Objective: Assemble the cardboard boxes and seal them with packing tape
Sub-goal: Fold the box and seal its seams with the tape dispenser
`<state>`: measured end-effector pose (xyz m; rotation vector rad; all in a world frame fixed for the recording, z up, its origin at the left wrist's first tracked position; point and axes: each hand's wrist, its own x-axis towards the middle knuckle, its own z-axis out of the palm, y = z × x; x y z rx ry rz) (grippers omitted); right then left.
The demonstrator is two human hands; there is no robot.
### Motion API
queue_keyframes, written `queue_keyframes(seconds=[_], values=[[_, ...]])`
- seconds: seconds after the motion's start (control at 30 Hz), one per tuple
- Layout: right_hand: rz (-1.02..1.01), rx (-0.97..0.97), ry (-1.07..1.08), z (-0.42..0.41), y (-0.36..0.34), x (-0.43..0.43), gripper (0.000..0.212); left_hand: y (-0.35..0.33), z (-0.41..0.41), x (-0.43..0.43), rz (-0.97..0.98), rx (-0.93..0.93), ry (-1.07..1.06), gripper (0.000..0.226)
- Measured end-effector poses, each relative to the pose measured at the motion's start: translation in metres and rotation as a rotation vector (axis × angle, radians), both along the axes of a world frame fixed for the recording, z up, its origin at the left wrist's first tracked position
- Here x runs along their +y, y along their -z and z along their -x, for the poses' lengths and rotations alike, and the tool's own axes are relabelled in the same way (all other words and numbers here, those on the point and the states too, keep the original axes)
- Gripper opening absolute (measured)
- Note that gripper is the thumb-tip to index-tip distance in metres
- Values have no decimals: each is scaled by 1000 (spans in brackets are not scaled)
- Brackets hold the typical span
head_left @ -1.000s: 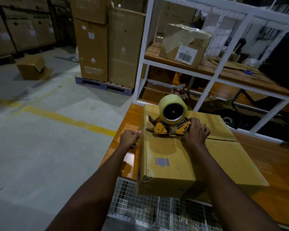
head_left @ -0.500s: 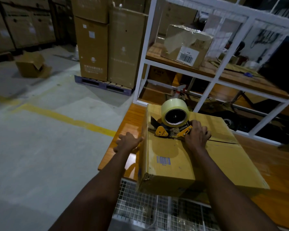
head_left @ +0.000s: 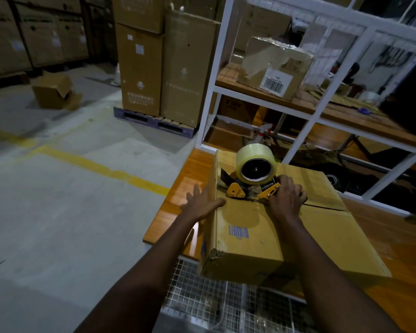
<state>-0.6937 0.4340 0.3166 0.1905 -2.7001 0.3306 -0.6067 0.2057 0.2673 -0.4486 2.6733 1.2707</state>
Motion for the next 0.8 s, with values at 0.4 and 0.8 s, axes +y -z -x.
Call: queue_keyframes(seconds=[0.4,0.8], values=[[-23,-31,-16,9,2,5,33,-20,34,-28,333,132,217,104],[-102,14,-64,9,-10,12,41,-15,29,-22,326,168,142,95]])
